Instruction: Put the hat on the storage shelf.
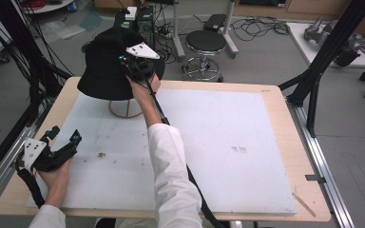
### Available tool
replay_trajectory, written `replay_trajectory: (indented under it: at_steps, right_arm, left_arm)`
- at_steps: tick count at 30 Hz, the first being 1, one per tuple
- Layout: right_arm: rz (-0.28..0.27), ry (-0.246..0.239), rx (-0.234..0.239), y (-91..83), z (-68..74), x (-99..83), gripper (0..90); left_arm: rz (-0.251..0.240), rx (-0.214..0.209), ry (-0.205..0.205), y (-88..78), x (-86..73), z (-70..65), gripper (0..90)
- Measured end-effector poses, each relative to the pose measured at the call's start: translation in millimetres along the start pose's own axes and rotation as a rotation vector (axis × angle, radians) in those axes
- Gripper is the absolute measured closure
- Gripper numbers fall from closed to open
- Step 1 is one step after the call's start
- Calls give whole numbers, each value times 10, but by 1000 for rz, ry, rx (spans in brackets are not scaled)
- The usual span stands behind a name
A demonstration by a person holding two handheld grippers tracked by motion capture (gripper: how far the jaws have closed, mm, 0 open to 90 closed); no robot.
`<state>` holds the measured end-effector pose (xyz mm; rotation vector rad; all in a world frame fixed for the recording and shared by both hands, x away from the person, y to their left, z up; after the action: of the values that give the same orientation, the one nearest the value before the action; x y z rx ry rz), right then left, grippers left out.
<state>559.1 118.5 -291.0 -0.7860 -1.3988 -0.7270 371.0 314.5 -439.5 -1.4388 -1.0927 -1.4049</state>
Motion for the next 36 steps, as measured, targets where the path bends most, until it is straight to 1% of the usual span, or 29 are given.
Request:
replay_trajectory:
  at_steps: [8, 11, 13, 16, 18, 20, 22, 26, 28, 29, 33, 36]
  right_arm:
    - [-5, 5, 6, -4, -1, -2, 835]
    - [-9, 13, 7, -12, 5, -11, 810]
    - [-11, 32, 12, -17, 1, -29, 795]
    - [-9, 39, 17, -23, -9, -46, 770]
    - [-8, 38, 10, -25, -18, -47, 699]
    - [-11, 45, -18, -26, -47, -48, 620]
    - [-8, 49, -20, -30, -54, -59, 571]
    - [5, 15, -23, -48, -56, -91, 460]
    - [5, 13, -23, -60, -60, -80, 437]
    - [0, 9, -33, -68, -66, -66, 428]
    - [-14, 4, -34, -107, -84, -6, 395]
    - [-10, 8, -32, -152, -97, 24, 370]
  left_arm:
    - [1, 0, 1, -3, -1, -2, 258]
    - [1, 1, -1, -3, -3, 1, 258]
    - [1, 1, -1, -4, -3, 0, 258]
    - [-3, 3, 1, -8, 3, 0, 258]
    - [0, 4, 1, -7, -1, 3, 258]
    - [1, 4, 1, -4, -4, 2, 258]
    - [1, 3, 1, -3, -4, -2, 259]
    - [-1, 1, 2, -2, 0, -14, 259]
    - [-3, 1, 3, -3, 3, -15, 259]
    - [-3, 1, 3, -4, 4, -15, 259]
    - [-3, 1, 1, -6, 3, -11, 259]
    - [-2, 1, -1, -7, 0, -11, 259]
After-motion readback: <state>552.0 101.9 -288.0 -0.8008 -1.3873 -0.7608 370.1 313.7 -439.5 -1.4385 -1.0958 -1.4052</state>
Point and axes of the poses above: each handheld gripper's, and its own axes: y roughly forward along the jaws, x roughly out of its top, z roughly to its left, the point moved 9 cm from there along y, roughly forward along the jaws, and after that the axes turned 5 degrees about -x, right-handed, at the moved point
